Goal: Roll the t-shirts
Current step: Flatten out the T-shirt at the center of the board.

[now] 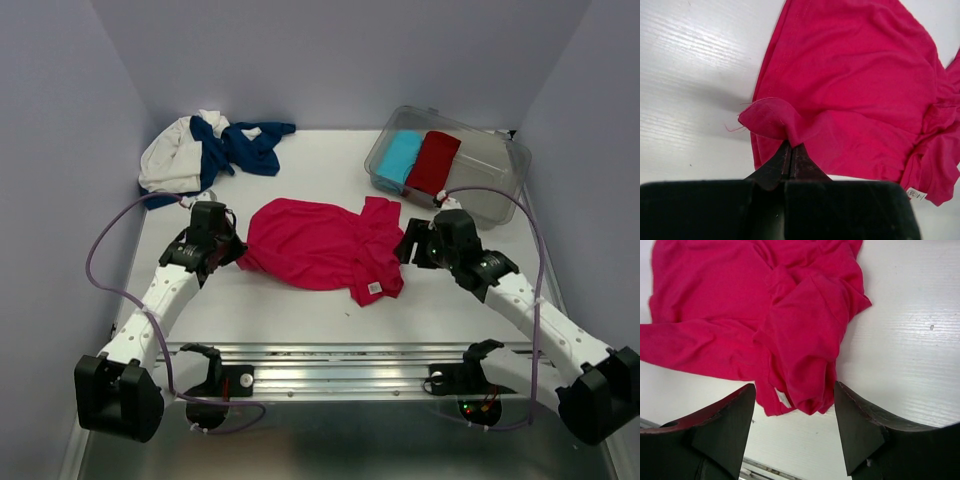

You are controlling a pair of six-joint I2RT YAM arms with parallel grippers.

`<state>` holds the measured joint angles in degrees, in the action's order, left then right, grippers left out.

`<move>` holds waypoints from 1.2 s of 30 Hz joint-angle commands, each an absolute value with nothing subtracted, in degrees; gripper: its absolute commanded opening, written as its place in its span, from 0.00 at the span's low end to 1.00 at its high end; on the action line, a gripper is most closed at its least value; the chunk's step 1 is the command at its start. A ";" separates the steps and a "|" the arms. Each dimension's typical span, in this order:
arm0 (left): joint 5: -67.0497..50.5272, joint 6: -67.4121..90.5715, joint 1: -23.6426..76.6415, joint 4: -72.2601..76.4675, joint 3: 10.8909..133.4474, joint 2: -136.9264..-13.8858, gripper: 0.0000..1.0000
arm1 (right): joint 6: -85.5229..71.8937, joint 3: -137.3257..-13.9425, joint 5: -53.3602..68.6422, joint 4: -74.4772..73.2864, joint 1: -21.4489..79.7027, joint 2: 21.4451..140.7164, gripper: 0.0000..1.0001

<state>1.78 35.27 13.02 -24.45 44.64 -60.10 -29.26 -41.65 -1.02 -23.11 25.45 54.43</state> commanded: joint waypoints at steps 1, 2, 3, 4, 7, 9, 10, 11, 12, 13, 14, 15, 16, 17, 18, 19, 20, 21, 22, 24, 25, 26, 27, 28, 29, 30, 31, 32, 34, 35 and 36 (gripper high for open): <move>3.69 36.03 12.92 -22.41 47.20 -59.59 0.00 | -29.88 -43.25 -2.62 -26.63 29.61 59.41 0.69; 3.87 36.04 12.92 -22.50 47.20 -59.42 0.00 | -30.40 -43.07 -3.77 -26.54 31.27 59.85 0.70; 4.13 36.04 12.92 -22.50 47.20 -59.41 0.00 | -30.85 -42.98 -4.82 -26.54 32.94 60.90 0.70; 4.22 36.12 12.83 -22.67 47.20 -59.59 0.00 | -32.07 -43.15 -7.71 -26.63 36.61 61.60 0.70; 4.31 36.39 12.83 -22.68 47.11 -59.85 0.00 | -33.57 -43.85 -11.06 -26.63 41.64 65.72 0.72; 4.48 36.74 12.83 -22.68 47.11 -60.12 0.00 | -34.89 -44.21 -13.61 -25.67 45.87 69.58 0.72; 4.48 36.83 12.83 -22.68 47.11 -60.20 0.00 | -35.33 -44.21 -14.06 -25.06 47.01 70.91 0.73; 4.74 36.91 12.83 -22.59 47.11 -60.21 0.00 | -35.85 -44.12 -14.58 -23.31 48.59 72.15 0.73; 4.75 37.00 12.83 -22.41 47.11 -60.21 0.00 | -36.12 -43.95 -14.68 -22.33 49.13 73.55 0.73; 5.01 37.00 12.83 -22.50 47.11 -60.21 0.00 | -36.21 -43.95 -14.50 -21.37 49.65 74.87 0.73; 5.18 37.00 12.83 -22.50 47.20 -60.38 0.00 | -36.21 -44.21 -14.59 -19.97 50.18 77.67 0.73; 5.19 37.00 12.83 -22.67 47.20 -60.47 0.00 | -36.12 -44.56 -14.85 -19.52 50.88 78.91 0.73; 5.36 36.91 12.83 -22.76 47.28 -60.56 0.00 | -36.04 -45.60 -15.29 -19.16 50.89 80.32 0.72; 5.71 36.91 12.83 -23.11 47.46 -60.64 0.00 | -35.95 -45.96 -16.25 -18.46 50.89 82.59 0.72; 5.71 36.91 12.83 -23.12 47.46 -60.56 0.00 | -36.21 -46.31 -16.69 -18.20 50.89 83.66 0.72; 5.80 37.00 12.83 -23.03 47.37 -60.56 0.00 | -36.73 -46.58 -17.13 -17.67 50.89 84.54 0.69; 5.80 37.09 12.83 -22.85 47.20 -60.21 0.00 | -37.17 -46.49 -17.49 -15.75 50.89 85.07 0.66; 5.71 37.18 12.83 -22.68 47.02 -60.03 0.00 | -37.61 -46.06 -17.06 -14.25 50.89 85.77 0.63; 5.71 37.18 12.83 -22.41 46.93 -59.77 0.00 | -37.97 -45.62 -16.79 -12.93 50.89 86.22 0.58; 5.71 37.18 12.83 -22.50 47.19 -59.76 0.00 | -39.46 -45.09 -17.22 -11.43 50.89 87.79 0.36; 5.97 37.09 12.75 -22.85 47.55 -59.85 0.00 | -40.07 -45.17 -18.01 -11.43 50.89 88.15 0.28; 6.06 37.00 12.83 -23.55 47.98 -60.03 0.00 | -40.51 -45.18 -19.06 -11.51 50.89 88.33 0.12; 6.59 36.83 12.83 -23.90 49.03 -60.03 0.00 | -40.52 -45.26 -19.68 -11.95 50.89 88.24 0.06; 6.85 36.65 12.75 -24.25 49.56 -60.12 0.00 | -40.43 -45.35 -20.30 -12.30 50.89 87.37 0.01; 7.64 35.95 12.66 -24.78 50.96 -60.29 0.00 | -39.12 -45.79 -21.61 -13.26 50.89 86.41 0.01; 7.65 35.60 12.57 -25.22 52.02 -60.38 0.00 | -37.98 -45.79 -22.58 -13.79 50.89 85.18 0.01; 8.78 34.99 12.39 -25.57 52.99 -60.47 0.00 | -37.01 -46.49 -23.63 -14.76 50.89 81.69 0.01; 9.14 34.46 12.13 -26.10 54.13 -60.73 0.00 | -34.22 -47.02 -24.77 -15.55 50.89 79.56 0.01; 8.79 32.26 10.38 -27.51 57.99 -61.61 0.00 | -30.78 -49.55 -27.94 -17.83 50.36 74.99 0.01; 8.44 30.43 8.63 -28.03 61.31 -62.48 0.00 | -27.28 -50.79 -29.78 -19.58 49.14 70.71 0.01; 7.83 29.63 7.74 -28.47 63.35 -63.01 0.00 | -25.51 -52.28 -30.06 -20.56 48.26 68.75 0.01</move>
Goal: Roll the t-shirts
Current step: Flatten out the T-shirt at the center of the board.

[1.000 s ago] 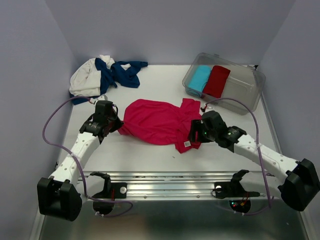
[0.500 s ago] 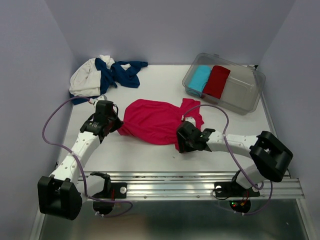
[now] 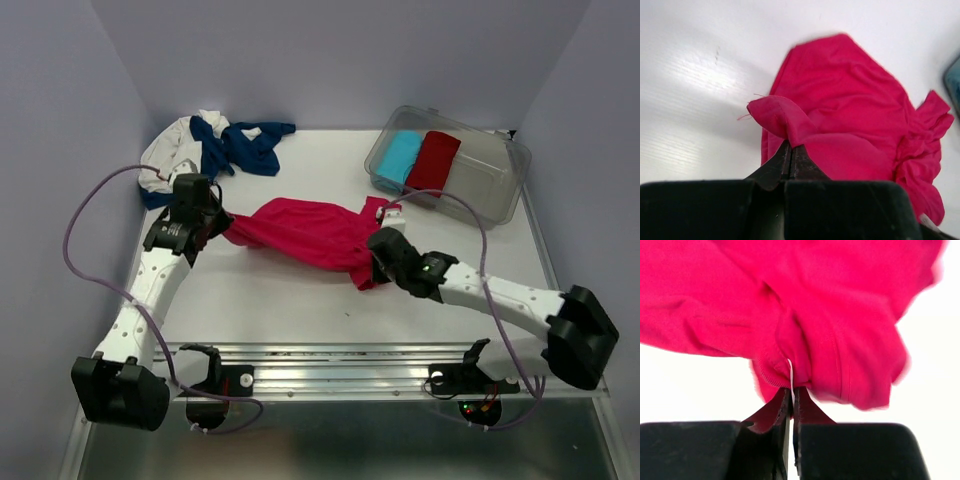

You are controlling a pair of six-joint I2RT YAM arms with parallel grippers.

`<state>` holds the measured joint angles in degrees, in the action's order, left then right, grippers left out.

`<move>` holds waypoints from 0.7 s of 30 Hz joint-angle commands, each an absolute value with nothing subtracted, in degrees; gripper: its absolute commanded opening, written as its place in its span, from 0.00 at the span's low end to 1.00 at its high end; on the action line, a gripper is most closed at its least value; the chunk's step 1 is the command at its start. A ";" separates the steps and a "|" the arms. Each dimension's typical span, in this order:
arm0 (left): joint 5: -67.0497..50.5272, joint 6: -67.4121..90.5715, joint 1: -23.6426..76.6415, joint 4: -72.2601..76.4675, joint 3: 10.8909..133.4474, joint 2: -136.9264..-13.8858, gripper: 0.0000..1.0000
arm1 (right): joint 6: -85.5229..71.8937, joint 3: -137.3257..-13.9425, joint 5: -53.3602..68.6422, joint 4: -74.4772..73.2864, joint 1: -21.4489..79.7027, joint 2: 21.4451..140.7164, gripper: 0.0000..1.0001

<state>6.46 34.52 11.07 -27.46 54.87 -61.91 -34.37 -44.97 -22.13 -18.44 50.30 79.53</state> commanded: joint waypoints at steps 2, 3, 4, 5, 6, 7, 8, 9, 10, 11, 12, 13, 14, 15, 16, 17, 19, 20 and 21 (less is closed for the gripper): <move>7.65 27.87 5.99 -29.18 67.48 -64.15 0.00 | -21.91 -57.62 -30.50 -22.32 46.07 65.41 0.01; 7.47 26.30 4.24 -29.96 71.85 -65.20 0.00 | -20.75 -59.57 -30.93 -23.89 44.49 62.61 0.01; 6.95 25.41 3.44 -30.14 74.07 -65.74 0.00 | -19.96 -61.59 -31.98 -24.60 44.47 61.36 0.01; 6.51 24.62 2.56 -30.67 76.18 -66.26 0.00 | -18.12 -65.35 -33.47 -25.04 44.47 60.13 0.01; 5.46 23.74 0.90 -30.76 80.03 -66.36 0.00 | -17.24 -67.22 -34.18 -25.74 44.47 58.12 0.01; 4.93 23.56 0.44 -30.85 81.72 -66.36 0.00 | -16.79 -69.06 -34.62 -26.19 44.47 57.23 0.01; 4.31 23.29 -0.26 -30.76 83.39 -66.18 0.00 | -15.66 -70.65 -35.06 -26.19 44.47 56.26 0.01; 3.52 23.20 -1.48 -30.33 86.02 -65.49 0.00 | -15.12 -73.19 -35.24 -26.28 44.47 54.68 0.01; 3.08 23.20 -1.76 -29.97 87.09 -65.04 0.00 | -14.77 -74.34 -35.24 -26.19 44.47 54.06 0.01; 2.82 23.12 -2.02 -29.62 88.23 -64.43 0.00 | -13.81 -75.40 -34.90 -26.19 44.47 53.53 0.01; 2.38 23.03 -2.11 -29.27 90.33 -63.47 0.00 | -13.28 -77.15 -33.76 -26.19 44.47 53.00 0.01; 2.20 22.94 -2.11 -29.09 91.13 -63.02 0.00 | -12.84 -77.95 -33.23 -26.19 44.47 52.13 0.01; 2.02 22.77 -2.20 -28.66 92.71 -61.80 0.00 | -11.61 -78.65 -31.13 -26.19 44.47 51.68 0.01; 1.76 22.68 -2.11 -28.57 93.42 -61.09 0.00 | -11.17 -79.79 -29.90 -26.10 44.47 51.24 0.01; 1.58 22.50 -2.11 -28.48 93.95 -60.47 0.00 | -10.73 -80.59 -28.66 -26.10 44.47 50.28 0.01; 1.58 22.33 -2.11 -28.13 94.56 -58.82 0.00 | -10.03 -81.38 -27.00 -26.19 44.47 49.93 0.01; 2.02 21.54 -2.20 -27.95 96.32 -57.14 0.00 | -9.84 -82.96 -21.64 -26.28 44.47 48.79 0.01; 2.28 21.27 -2.11 -28.04 97.11 -55.48 0.00 | -9.84 -84.62 -19.88 -26.28 44.47 48.00 0.01; 2.81 20.57 -2.20 -28.30 98.86 -54.76 0.00 | -9.84 -85.42 -16.99 -26.28 44.47 47.73 0.01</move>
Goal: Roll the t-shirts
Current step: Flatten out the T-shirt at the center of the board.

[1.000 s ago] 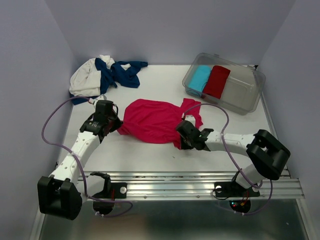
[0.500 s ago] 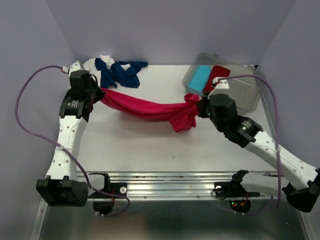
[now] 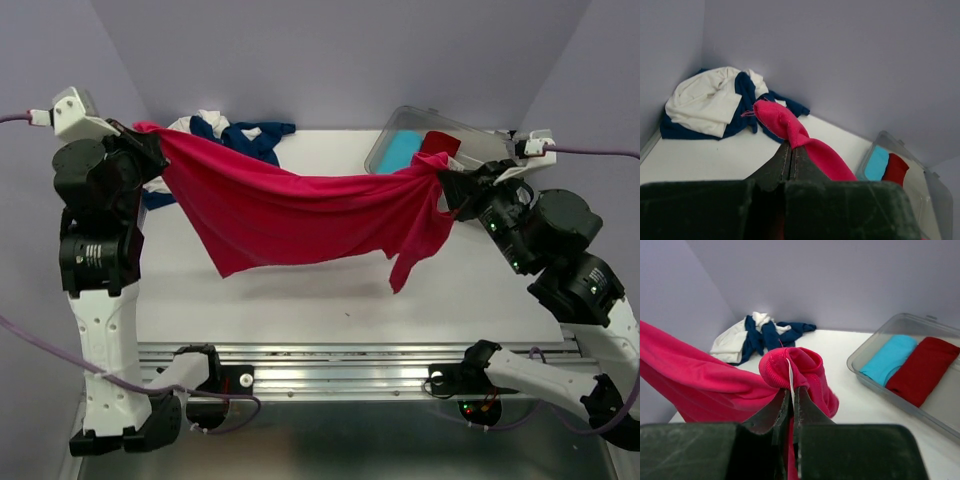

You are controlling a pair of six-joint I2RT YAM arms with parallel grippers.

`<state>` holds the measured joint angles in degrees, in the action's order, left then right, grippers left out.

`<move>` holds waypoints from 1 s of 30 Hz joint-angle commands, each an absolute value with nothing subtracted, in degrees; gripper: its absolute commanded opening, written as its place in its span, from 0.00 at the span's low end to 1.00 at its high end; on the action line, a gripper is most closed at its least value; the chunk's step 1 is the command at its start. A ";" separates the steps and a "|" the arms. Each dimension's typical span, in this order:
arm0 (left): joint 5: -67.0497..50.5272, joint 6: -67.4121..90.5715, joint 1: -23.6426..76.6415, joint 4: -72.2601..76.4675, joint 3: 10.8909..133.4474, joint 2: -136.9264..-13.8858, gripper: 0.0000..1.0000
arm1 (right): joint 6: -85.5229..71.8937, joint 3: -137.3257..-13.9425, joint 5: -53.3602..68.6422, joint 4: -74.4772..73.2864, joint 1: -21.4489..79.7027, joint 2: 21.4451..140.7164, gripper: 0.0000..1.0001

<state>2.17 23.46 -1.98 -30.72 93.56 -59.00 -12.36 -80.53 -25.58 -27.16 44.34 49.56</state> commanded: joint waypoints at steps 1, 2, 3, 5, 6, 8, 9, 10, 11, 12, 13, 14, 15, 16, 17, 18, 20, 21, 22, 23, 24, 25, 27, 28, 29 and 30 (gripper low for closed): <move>2.99 20.39 -2.20 -28.56 99.75 -54.32 0.00 | -9.93 -86.82 -15.83 -26.37 44.47 47.46 0.01; 3.08 20.13 -2.11 -29.43 101.93 -53.62 0.00 | -10.02 -87.36 -13.73 -26.45 44.47 47.20 0.01; 3.08 19.87 -2.11 -29.97 103.08 -53.44 0.00 | -10.02 -87.97 -12.93 -26.72 44.47 47.11 0.01; 2.99 19.42 -2.11 -31.19 104.49 -53.00 0.00 | -10.28 -89.38 -12.22 -27.33 44.47 47.37 0.01; 2.90 19.42 -2.11 -31.55 104.85 -52.82 0.00 | -10.37 -89.65 -11.87 -28.03 44.47 47.81 0.01; 2.90 19.16 -2.11 -31.81 102.85 -52.65 0.00 | -10.81 -88.95 -12.04 -28.12 44.47 47.99 0.01; 3.42 19.25 -2.11 -31.64 101.44 -52.73 0.00 | -10.90 -88.51 -12.82 -28.30 44.47 48.60 0.01; 3.69 19.34 -2.11 -31.55 100.12 -52.91 0.00 | -10.90 -87.98 -13.62 -28.30 44.47 49.13 0.01; 3.87 19.42 -2.20 -31.03 98.45 -53.08 0.00 | -10.38 -87.28 -14.58 -28.47 44.47 49.65 0.01; 4.39 19.51 -2.20 -30.42 94.70 -53.87 0.00 | -10.11 -85.71 -16.33 -28.56 44.47 50.27 0.01; 4.66 19.51 -2.11 -29.80 92.74 -54.49 0.00 | -9.76 -84.82 -17.04 -28.65 44.47 51.14 0.01; 4.75 19.60 -2.11 -28.84 89.07 -56.06 0.00 | -9.15 -84.12 -18.01 -28.57 44.47 52.98 0.01; 4.49 19.34 -2.20 -28.13 89.03 -57.03 0.00 | -8.53 -83.33 -18.19 -28.39 44.47 54.04 0.01; 3.79 19.16 -2.11 -27.25 85.12 -58.00 0.00 | -7.74 -81.58 -18.45 -28.04 44.47 55.18 0.01; 3.69 19.16 -2.20 -26.03 82.82 -59.05 0.00 | -7.04 -80.78 -18.81 -27.69 44.47 57.81 0.01; 2.82 19.07 -2.20 -23.32 78.79 -61.41 0.00 | -5.47 -79.90 -18.72 -26.82 44.47 59.40 0.01; 1.85 19.86 -2.11 -18.32 73.86 -65.97 0.00 | -3.27 -77.26 -16.02 -24.27 42.99 64.65 0.01; 1.85 20.21 -2.11 -16.80 72.78 -68.01 0.00 | -3.08 -76.82 -13.91 -23.56 41.67 66.78 0.01; 2.19 20.39 -2.20 -15.74 72.25 -70.03 0.00 | -2.99 -76.47 -11.89 -22.60 38.53 68.80 0.01; 2.28 20.83 -2.11 -13.99 72.16 -74.49 0.00 | -3.08 -74.90 -8.82 -19.63 36.76 72.21 0.01; 2.29 21.27 -2.20 -13.37 72.59 -76.88 0.00 | -3.34 -74.27 -7.31 -18.12 35.00 74.16 0.01; 3.42 21.79 -2.11 -13.10 73.38 -79.08 0.00 | -3.69 -74.01 -6.25 -17.15 32.02 76.09 0.01; 2.91 21.88 -2.20 -15.19 78.10 -86.55 0.15 | -5.18 -75.58 -5.02 -16.18 30.07 82.49 0.27; 2.55 21.71 -2.11 -18.69 80.31 -88.92 0.56 | -6.23 -76.46 -5.01 -16.26 29.54 84.27 0.55; 1.42 21.36 -2.11 -19.94 82.25 -92.77 0.69 | -6.68 -77.16 -5.10 -16.26 29.53 85.77 0.63; 0.45 21.18 -2.11 -21.08 84.70 -93.77 0.75 | -7.20 -78.13 -5.18 -16.43 29.01 86.91 0.68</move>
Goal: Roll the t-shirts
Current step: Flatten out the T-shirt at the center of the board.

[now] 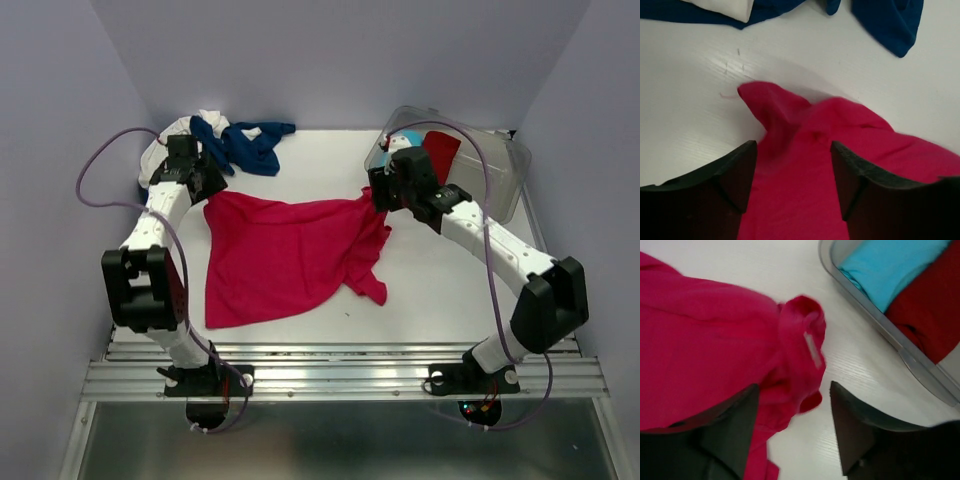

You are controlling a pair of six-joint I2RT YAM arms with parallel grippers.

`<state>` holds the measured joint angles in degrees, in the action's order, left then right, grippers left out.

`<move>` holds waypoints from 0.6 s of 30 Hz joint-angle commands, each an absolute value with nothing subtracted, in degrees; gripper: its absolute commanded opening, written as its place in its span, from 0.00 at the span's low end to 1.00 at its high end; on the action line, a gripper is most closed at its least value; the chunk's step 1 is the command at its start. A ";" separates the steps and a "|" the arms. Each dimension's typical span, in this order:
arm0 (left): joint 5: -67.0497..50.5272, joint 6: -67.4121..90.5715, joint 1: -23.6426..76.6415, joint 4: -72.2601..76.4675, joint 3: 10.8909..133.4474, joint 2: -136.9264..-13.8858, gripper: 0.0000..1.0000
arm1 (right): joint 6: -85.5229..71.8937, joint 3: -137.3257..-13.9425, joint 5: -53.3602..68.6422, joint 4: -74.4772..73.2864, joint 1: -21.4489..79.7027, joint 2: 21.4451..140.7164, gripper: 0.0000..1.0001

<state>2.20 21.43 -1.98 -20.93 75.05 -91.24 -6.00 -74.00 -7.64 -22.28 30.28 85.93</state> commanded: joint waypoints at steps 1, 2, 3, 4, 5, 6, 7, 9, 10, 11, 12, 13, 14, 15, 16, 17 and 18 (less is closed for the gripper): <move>0.27 21.27 -2.11 -21.70 85.16 -94.13 0.79 | -7.82 -78.31 -5.36 -16.78 29.00 87.88 0.73; 0.26 21.36 -2.02 -21.80 84.90 -93.17 0.81 | -8.87 -78.31 -5.36 -17.05 29.00 87.98 0.76; 0.35 21.36 -2.02 -21.71 83.51 -92.21 0.81 | -9.40 -78.14 -5.45 -17.66 29.00 87.80 0.76; 1.83 21.01 -1.93 -21.80 82.54 -89.85 0.81 | -10.27 -76.74 -5.54 -17.67 29.00 86.76 0.77; 2.72 21.01 -1.93 -21.80 81.40 -89.82 0.81 | -10.28 -75.77 -5.45 -17.75 29.00 86.14 0.77; 3.68 20.92 -1.85 -23.02 80.26 -87.47 0.80 | -11.15 -74.80 -5.45 -18.54 29.00 85.52 0.76; 5.08 20.83 -1.93 -23.64 77.46 -86.23 0.79 | -11.86 -72.79 -5.36 -19.07 29.00 84.65 0.76; 5.71 20.48 -1.85 -24.60 73.50 -82.02 0.78 | -13.71 -70.59 -4.05 -20.65 29.00 83.59 0.75; 6.50 20.57 -1.58 -24.96 69.13 -80.61 0.78 | -14.23 -69.27 -1.26 -20.92 29.00 83.15 0.75; 6.50 21.26 -1.41 -25.83 64.73 -77.72 0.77 | -15.54 -65.86 2.86 -20.92 29.00 81.84 0.75; 6.68 21.79 -1.41 -26.54 62.60 -76.22 0.77 | -16.08 -64.00 4.29 -20.66 29.53 81.30 0.75; 7.03 22.67 -1.32 -26.89 60.58 -74.81 0.77 | -16.61 -62.07 4.74 -20.65 30.05 80.86 0.75; 7.47 23.37 -1.32 -27.59 58.47 -71.92 0.76 | -17.66 -59.09 4.66 -20.83 30.67 80.42 0.75; 8.17 24.07 -1.23 -27.77 54.62 -70.42 0.76 | -18.19 -57.76 4.66 -21.27 31.28 79.81 0.75; 8.35 25.30 -1.14 -27.95 52.93 -69.27 0.76 | -18.63 -56.61 4.75 -21.36 31.99 79.54 0.75; 8.35 25.83 -1.06 -28.04 51.26 -67.52 0.75 | -19.59 -54.60 4.75 -21.36 33.30 79.28 0.75; 8.26 27.14 -0.97 -28.04 50.02 -66.89 0.74 | -20.21 -53.80 4.75 -21.18 33.31 79.10 0.75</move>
<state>6.26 23.68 -1.52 -25.87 54.81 -69.95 -16.49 -57.25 1.76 -21.04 30.92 80.23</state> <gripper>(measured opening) 0.750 0.751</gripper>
